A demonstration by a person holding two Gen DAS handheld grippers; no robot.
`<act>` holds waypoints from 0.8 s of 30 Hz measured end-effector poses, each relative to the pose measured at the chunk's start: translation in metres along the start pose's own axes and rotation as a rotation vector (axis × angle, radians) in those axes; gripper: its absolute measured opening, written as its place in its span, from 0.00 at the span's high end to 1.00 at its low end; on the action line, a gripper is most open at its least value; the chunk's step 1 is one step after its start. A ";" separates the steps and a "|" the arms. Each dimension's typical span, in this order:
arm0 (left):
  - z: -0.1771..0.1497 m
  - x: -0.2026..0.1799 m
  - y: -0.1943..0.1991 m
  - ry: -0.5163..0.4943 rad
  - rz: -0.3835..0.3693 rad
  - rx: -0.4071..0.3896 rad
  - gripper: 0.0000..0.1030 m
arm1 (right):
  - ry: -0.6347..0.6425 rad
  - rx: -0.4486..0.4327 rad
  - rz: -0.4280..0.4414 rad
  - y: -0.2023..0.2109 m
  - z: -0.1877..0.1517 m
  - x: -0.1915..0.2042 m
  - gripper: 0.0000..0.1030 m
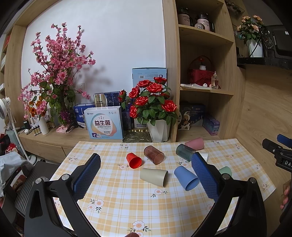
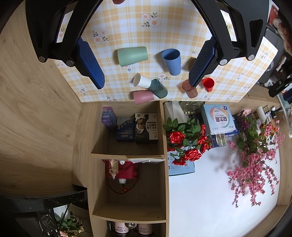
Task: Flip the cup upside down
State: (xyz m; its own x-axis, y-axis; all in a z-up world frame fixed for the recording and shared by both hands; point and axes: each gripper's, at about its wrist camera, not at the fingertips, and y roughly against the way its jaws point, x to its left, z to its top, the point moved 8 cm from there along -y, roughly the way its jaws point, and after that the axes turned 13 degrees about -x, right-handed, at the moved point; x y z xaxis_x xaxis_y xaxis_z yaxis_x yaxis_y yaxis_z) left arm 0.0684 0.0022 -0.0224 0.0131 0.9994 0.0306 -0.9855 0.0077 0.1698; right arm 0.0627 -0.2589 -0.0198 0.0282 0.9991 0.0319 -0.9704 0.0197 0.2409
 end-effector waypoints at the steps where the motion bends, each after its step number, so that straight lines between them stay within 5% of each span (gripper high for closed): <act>1: 0.000 0.000 0.000 0.000 -0.001 -0.001 0.06 | 0.000 0.000 -0.001 0.000 0.000 0.000 0.13; 24: 0.005 0.002 0.002 0.002 0.002 -0.004 0.06 | 0.001 -0.003 0.000 0.001 -0.002 0.000 0.13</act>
State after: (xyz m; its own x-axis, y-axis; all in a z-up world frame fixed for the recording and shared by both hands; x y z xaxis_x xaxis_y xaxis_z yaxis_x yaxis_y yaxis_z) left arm 0.0678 0.0045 -0.0168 0.0111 0.9995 0.0294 -0.9862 0.0061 0.1654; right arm 0.0611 -0.2585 -0.0210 0.0282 0.9991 0.0313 -0.9712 0.0199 0.2375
